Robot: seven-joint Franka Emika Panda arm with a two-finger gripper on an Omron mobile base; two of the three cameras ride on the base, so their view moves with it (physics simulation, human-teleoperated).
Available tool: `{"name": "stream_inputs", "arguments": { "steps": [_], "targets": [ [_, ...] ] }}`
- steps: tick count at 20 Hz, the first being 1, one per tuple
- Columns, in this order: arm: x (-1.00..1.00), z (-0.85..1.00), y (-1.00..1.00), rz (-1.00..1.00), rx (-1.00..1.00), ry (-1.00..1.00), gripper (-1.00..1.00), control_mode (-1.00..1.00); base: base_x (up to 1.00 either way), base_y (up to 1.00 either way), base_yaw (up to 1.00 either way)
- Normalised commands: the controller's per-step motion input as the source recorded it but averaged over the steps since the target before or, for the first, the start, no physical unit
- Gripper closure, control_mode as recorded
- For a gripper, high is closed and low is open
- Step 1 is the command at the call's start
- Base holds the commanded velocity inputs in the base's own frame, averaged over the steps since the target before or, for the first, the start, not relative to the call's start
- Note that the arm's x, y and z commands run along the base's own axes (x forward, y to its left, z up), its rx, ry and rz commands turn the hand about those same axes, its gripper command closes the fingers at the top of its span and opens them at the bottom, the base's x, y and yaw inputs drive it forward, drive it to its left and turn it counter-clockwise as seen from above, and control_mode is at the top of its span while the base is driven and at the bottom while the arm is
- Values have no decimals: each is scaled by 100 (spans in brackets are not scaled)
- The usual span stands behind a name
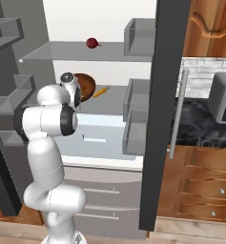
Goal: Pick the chicken drumstick and lemon wedge from their plates and place them in the bowl. Then put the bowl in the fridge.
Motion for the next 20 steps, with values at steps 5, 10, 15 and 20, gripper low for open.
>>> {"name": "stream_inputs", "arguments": {
  "steps": [5,10,15,20],
  "targets": [
    [20,0,0,5,0,1,100,-100,0,0,0],
    [26,0,2,4,-1,2,100,-100,0,0,0],
    [24,0,10,3,0,0,100,-100,0,0,0],
    [20,-1,12,3,-2,1,100,-100,0,0,0]
  ]
}}
